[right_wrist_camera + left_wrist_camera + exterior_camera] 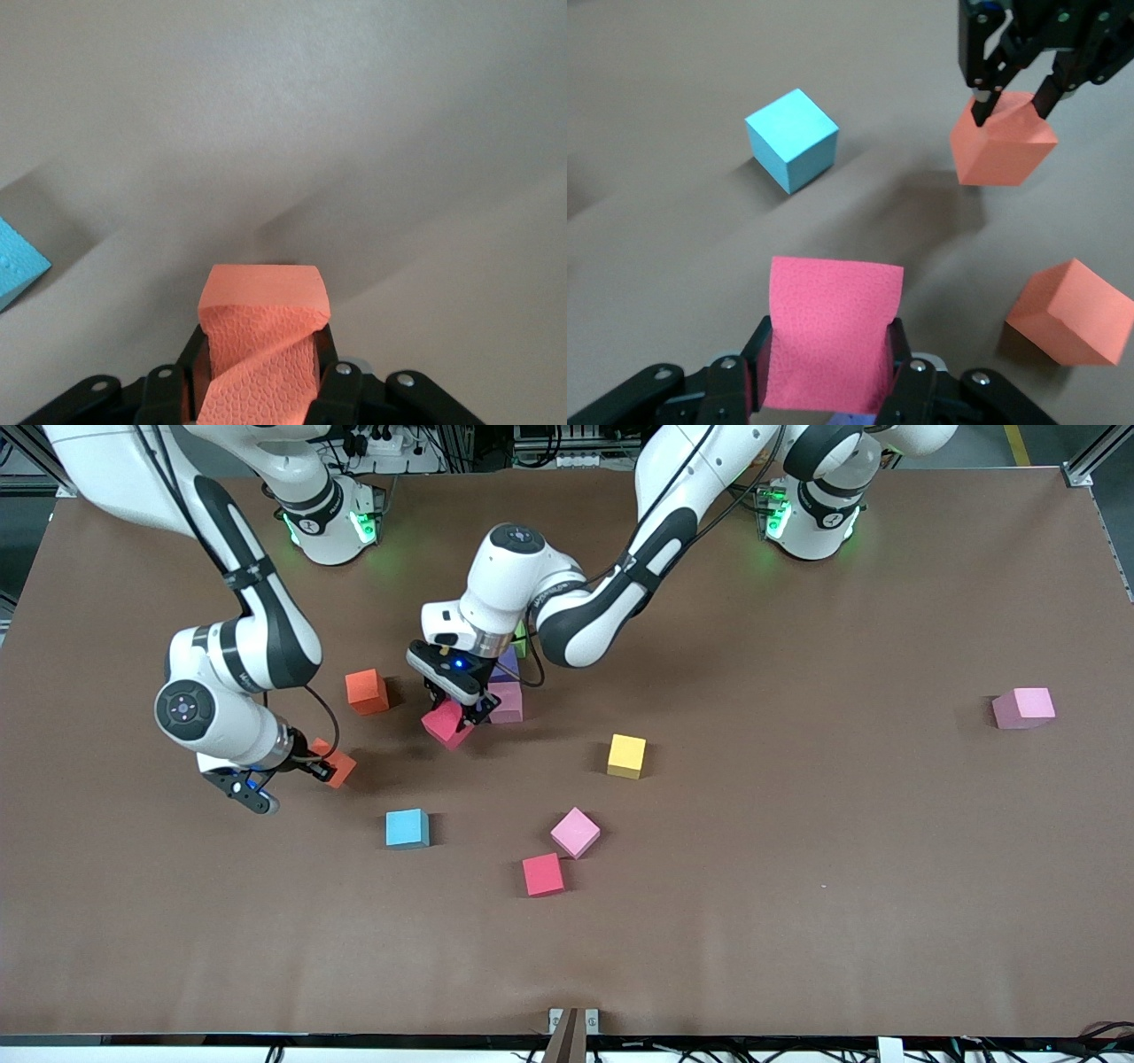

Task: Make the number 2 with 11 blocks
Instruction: 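Grasp the red block with the left gripper while the right gripper grasps orange, then lift the red block with the left gripper while the right gripper carries orange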

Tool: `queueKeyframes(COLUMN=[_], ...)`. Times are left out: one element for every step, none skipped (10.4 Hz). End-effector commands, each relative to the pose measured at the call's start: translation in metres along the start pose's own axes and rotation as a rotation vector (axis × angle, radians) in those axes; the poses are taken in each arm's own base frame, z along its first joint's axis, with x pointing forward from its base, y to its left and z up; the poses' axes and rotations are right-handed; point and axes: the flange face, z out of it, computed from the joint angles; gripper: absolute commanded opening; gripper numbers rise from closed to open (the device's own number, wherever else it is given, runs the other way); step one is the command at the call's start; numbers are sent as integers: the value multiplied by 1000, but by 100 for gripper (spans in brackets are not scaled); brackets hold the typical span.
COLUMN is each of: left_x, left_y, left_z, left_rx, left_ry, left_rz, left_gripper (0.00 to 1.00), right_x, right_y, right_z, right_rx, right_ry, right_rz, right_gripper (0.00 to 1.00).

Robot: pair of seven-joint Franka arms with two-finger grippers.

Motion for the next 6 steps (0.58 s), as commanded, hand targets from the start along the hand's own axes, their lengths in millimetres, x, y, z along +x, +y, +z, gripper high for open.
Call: queueKeyframes(left_x=[3, 12, 15, 20, 24, 28], left_y=[-3, -5, -5, -3, -3, 0], left_z=[-8, -13, -15, -20, -23, -24], left_rx=[-16, -31, -57, -87, -106, -118], left_ry=[-47, -56, -106, -152, -159, -142], left_rz=[43, 90, 155, 216, 283, 393], left_gripper=[0, 0, 0, 0, 0, 0], right_x=[-9, -12, -15, -23, -31, -34], right_y=[11, 12, 10, 1, -6, -9], right_z=[1, 4, 2, 1, 1, -3], right_rx=[2, 5, 6, 4, 5, 14], right_ry=[-11, -24, -24, -21, -16, -8], right_rz=[85, 146, 200, 249, 303, 337], right_gripper=[0, 0, 0, 0, 0, 0])
